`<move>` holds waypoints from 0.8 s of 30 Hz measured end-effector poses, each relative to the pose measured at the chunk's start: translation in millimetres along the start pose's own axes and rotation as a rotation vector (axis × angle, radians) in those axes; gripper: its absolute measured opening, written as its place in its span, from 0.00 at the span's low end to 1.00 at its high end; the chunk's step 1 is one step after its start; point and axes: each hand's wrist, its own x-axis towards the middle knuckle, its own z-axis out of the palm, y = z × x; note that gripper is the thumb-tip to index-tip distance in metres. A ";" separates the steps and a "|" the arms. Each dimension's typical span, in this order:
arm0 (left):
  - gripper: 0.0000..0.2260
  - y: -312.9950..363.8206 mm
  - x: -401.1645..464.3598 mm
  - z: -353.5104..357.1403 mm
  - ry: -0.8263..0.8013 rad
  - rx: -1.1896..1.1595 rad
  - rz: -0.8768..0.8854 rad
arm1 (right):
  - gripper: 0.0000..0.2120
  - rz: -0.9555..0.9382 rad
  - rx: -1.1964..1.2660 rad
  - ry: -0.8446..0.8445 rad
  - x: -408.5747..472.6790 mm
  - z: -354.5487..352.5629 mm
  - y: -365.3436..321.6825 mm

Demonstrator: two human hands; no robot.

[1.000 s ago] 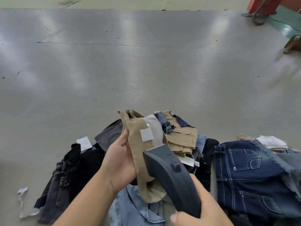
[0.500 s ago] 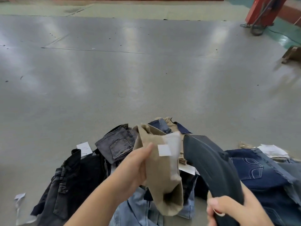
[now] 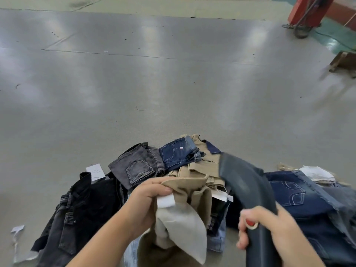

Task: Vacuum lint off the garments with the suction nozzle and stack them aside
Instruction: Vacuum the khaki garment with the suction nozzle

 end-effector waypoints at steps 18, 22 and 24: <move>0.20 -79.2 117.5 -21.6 0.566 1.366 0.491 | 0.17 -0.111 0.011 0.146 10.2 -13.4 2.1; 0.29 -185.2 114.1 -37.5 0.094 1.380 0.061 | 0.15 -0.097 -0.004 0.177 15.4 -13.8 1.6; 0.34 -205.1 105.2 -48.6 0.373 1.260 0.029 | 0.17 -0.077 -0.006 0.179 14.3 -17.3 2.8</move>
